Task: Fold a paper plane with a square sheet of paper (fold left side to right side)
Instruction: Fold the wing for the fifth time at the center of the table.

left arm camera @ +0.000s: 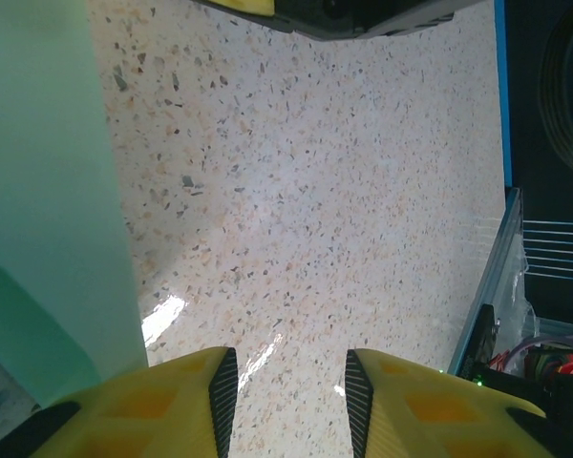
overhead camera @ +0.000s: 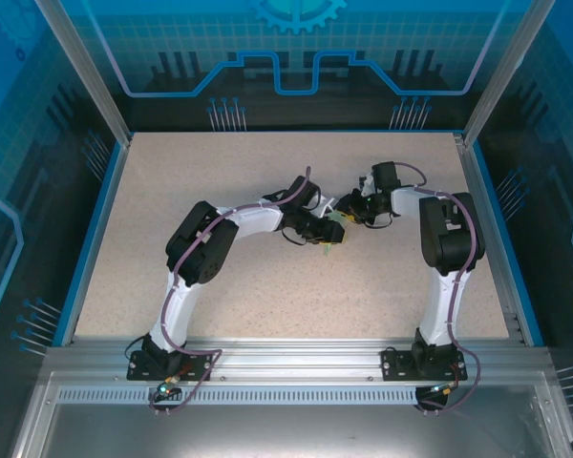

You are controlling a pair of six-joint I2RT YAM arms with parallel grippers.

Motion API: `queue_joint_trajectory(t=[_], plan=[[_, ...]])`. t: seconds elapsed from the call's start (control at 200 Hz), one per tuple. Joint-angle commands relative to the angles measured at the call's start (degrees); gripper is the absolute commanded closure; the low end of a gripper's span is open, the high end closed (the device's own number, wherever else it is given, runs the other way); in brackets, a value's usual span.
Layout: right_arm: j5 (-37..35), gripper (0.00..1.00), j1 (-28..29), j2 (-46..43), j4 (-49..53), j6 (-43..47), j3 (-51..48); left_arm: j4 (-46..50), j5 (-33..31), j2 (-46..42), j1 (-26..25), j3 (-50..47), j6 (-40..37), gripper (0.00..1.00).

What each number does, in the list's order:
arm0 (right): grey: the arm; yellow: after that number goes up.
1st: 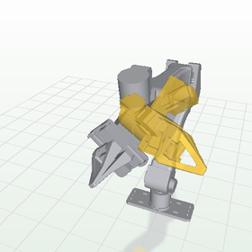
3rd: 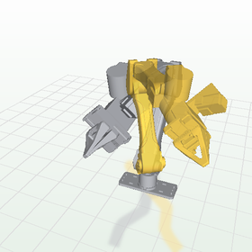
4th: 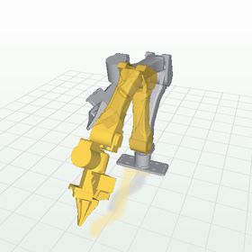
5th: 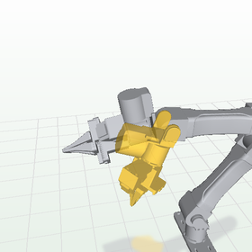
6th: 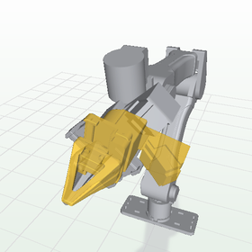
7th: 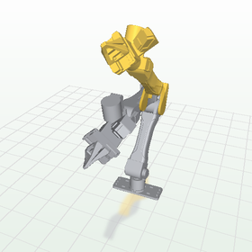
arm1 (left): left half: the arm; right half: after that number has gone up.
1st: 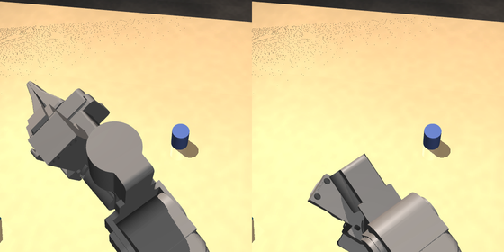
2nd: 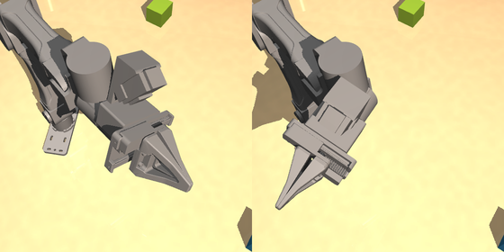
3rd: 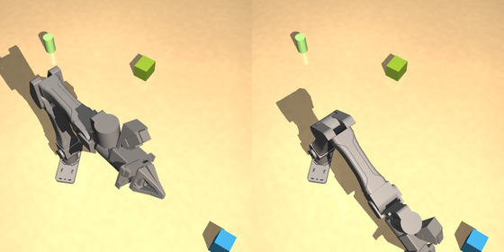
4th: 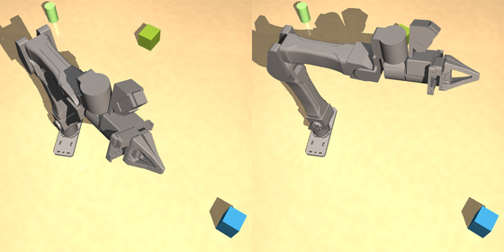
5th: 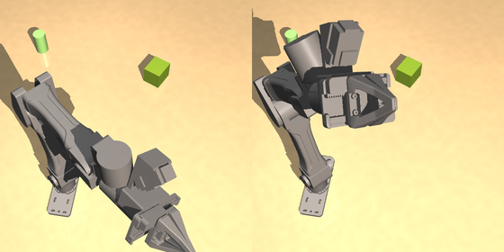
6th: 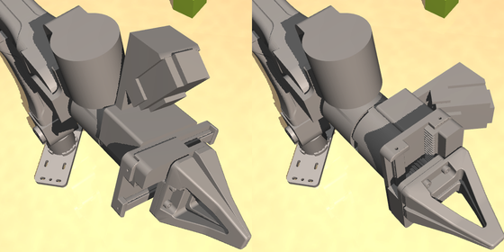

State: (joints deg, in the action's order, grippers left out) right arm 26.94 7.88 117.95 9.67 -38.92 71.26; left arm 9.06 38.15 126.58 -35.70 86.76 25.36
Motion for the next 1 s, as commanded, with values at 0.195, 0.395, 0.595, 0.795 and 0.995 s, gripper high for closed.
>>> queue_joint_trajectory(t=[0.195, 0.395, 0.595, 0.795, 0.995], plan=[[-4.7, 0.72, 0.4, 3.2, 5.1, 1.0, -0.7, 1.8, -0.9, 1.9, 0.2, 0.0, -1.3, 0.62], [-4.7, 0.72, 0.5, 3.2, 5.0, 1.1, -0.7, 1.9, -0.8, 2.6, 0.2, -0.3, -1.3, 0.62], [-4.5, 0.72, 0.4, 3.2, 4.9, 0.9, -0.8, 3.1, -1.4, 2.7, 0.1, -0.7, -1.7, 0.62], [-4.3, 0.72, 0.5, 3.2, 5.0, 1.1, -0.6, 6.2, -3.8, 2.9, -0.3, -1.4, -3.3, 0.63], [-2.8, 0.73, 0.4, 2.1, 4.4, 1.5, -0.2, 7.6, -4.7, 3.3, -0.7, -2.2, -4.0, 0.64]])
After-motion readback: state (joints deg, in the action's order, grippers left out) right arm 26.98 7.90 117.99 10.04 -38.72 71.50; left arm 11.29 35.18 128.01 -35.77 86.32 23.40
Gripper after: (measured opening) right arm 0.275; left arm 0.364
